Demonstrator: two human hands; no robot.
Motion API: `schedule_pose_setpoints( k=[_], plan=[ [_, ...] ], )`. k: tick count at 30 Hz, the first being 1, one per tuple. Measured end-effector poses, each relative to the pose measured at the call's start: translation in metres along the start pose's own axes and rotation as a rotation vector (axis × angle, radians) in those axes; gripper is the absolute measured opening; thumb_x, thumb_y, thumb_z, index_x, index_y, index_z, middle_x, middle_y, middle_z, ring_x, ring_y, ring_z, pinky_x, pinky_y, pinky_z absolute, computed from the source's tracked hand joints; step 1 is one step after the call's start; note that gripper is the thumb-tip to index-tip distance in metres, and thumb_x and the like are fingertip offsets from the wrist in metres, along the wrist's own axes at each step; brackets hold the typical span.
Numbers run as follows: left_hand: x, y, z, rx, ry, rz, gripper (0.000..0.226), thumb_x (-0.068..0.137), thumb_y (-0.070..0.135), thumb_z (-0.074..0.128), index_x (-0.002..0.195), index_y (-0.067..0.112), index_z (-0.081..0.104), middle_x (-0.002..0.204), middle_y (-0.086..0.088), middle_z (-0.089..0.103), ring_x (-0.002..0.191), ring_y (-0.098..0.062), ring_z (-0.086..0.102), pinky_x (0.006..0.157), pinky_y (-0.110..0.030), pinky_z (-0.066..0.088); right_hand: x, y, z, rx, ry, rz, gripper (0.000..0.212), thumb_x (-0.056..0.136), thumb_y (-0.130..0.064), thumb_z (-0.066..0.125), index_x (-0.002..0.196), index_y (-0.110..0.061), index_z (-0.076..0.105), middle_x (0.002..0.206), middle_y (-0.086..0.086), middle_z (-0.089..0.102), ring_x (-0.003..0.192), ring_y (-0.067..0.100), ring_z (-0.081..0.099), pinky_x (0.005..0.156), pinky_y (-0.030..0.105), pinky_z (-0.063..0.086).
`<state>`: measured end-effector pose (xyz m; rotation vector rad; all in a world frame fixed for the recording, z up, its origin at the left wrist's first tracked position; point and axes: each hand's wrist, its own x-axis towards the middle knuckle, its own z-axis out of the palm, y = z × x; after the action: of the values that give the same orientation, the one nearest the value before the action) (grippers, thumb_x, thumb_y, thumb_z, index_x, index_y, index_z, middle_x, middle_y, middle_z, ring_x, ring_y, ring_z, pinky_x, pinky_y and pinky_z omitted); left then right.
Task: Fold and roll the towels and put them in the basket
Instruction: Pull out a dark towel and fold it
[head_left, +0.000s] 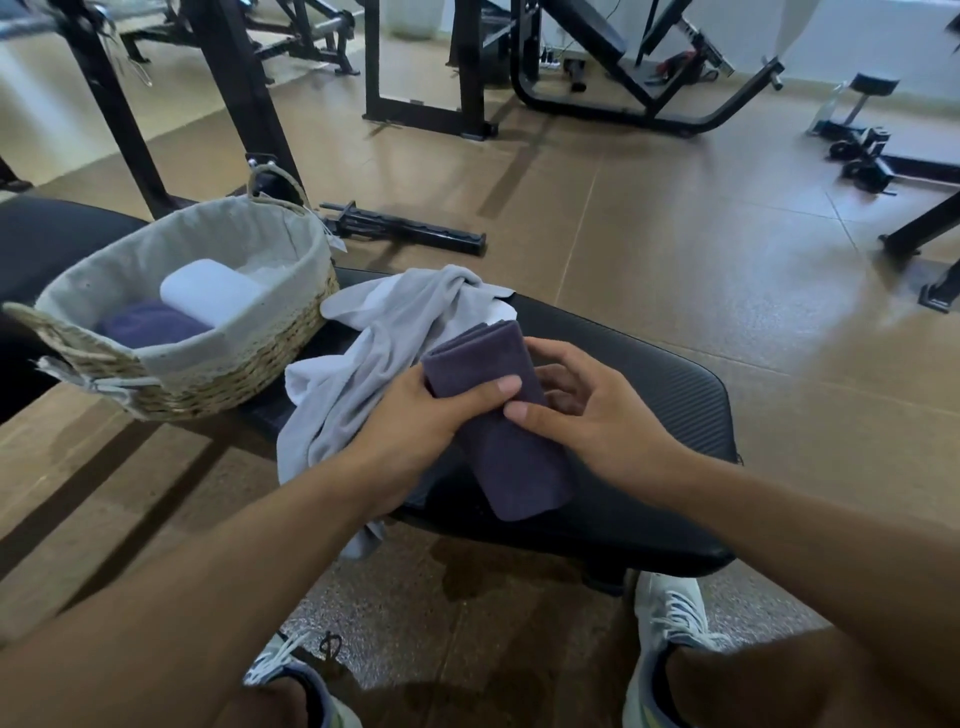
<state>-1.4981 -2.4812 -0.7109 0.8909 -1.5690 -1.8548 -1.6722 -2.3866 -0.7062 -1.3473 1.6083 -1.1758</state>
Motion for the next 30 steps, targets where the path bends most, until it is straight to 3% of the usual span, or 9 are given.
schedule_pose_setpoints(
  k=[4,6,9,13,15,20,26,30],
  plan=[
    [0.004,0.005,-0.008,0.164,0.127,0.057,0.057,0.066,0.050,0.090,0.113,0.027,0.068,0.104,0.000,0.077,0.096,-0.013,0.075,0.079,-0.029,0.060,0.001,0.002,0.001,-0.213,-0.018,-0.069,0.054,0.093,-0.017,0.071,0.140,-0.037,0.054,0.125,-0.016,0.068,0.115,0.005,0.064,0.099,0.036,0.055],
    [0.002,0.007,-0.009,0.262,0.137,0.100,0.036,0.077,0.042,0.084,0.106,0.023,0.074,0.096,0.000,0.078,0.086,-0.007,0.074,0.071,-0.020,0.057,0.002,0.005,0.003,-0.288,-0.047,-0.062,0.055,0.097,-0.023,0.067,0.146,-0.040,0.049,0.129,-0.019,0.065,0.119,0.003,0.061,0.102,0.038,0.052],
    [0.001,0.007,-0.011,0.268,0.141,0.101,0.016,0.088,0.030,0.076,0.097,0.016,0.077,0.089,-0.002,0.079,0.074,-0.004,0.072,0.063,-0.015,0.052,0.001,0.005,0.007,-0.340,-0.083,-0.055,0.058,0.101,-0.031,0.060,0.152,-0.043,0.038,0.138,-0.025,0.057,0.126,-0.006,0.053,0.108,0.029,0.046],
    [0.005,0.006,-0.016,0.150,0.163,0.050,0.017,0.090,0.026,0.074,0.099,0.011,0.076,0.093,-0.007,0.080,0.085,-0.016,0.074,0.083,-0.034,0.058,0.001,0.003,0.012,-0.311,-0.044,-0.062,0.057,0.100,-0.040,0.058,0.151,-0.050,0.035,0.136,-0.021,0.060,0.119,-0.006,0.059,0.099,0.022,0.052],
    [0.006,0.006,-0.018,0.090,0.181,0.040,0.016,0.091,0.024,0.072,0.098,0.010,0.076,0.094,-0.010,0.079,0.084,-0.017,0.073,0.085,-0.037,0.057,0.004,0.002,0.014,-0.298,-0.021,-0.065,0.052,0.100,-0.040,0.057,0.149,-0.048,0.041,0.134,-0.025,0.061,0.118,-0.009,0.058,0.098,0.018,0.051],
    [0.008,0.007,-0.026,0.075,0.259,0.065,0.020,0.094,0.028,0.070,0.098,0.010,0.077,0.091,-0.008,0.080,0.085,-0.019,0.074,0.083,-0.038,0.059,0.012,-0.003,0.026,-0.291,0.028,-0.100,0.048,0.101,-0.037,0.057,0.148,-0.038,0.048,0.132,-0.026,0.062,0.117,-0.013,0.057,0.094,0.009,0.046],
    [0.011,0.018,-0.051,0.086,0.402,0.148,0.017,0.093,0.029,0.072,0.095,0.014,0.080,0.090,0.000,0.080,0.090,-0.014,0.075,0.082,-0.028,0.059,0.039,-0.017,0.049,-0.247,0.048,-0.124,0.045,0.099,-0.034,0.061,0.144,-0.034,0.055,0.131,-0.024,0.064,0.119,-0.016,0.055,0.093,0.001,0.041],
    [0.017,0.022,-0.077,0.139,0.647,0.227,0.009,0.095,0.034,0.069,0.097,0.025,0.072,0.094,0.005,0.076,0.092,-0.008,0.071,0.088,-0.031,0.058,0.060,-0.029,0.072,-0.191,0.036,-0.135,0.042,0.098,-0.031,0.063,0.140,-0.031,0.059,0.128,-0.021,0.066,0.113,-0.016,0.058,0.089,0.002,0.045]
  ],
)
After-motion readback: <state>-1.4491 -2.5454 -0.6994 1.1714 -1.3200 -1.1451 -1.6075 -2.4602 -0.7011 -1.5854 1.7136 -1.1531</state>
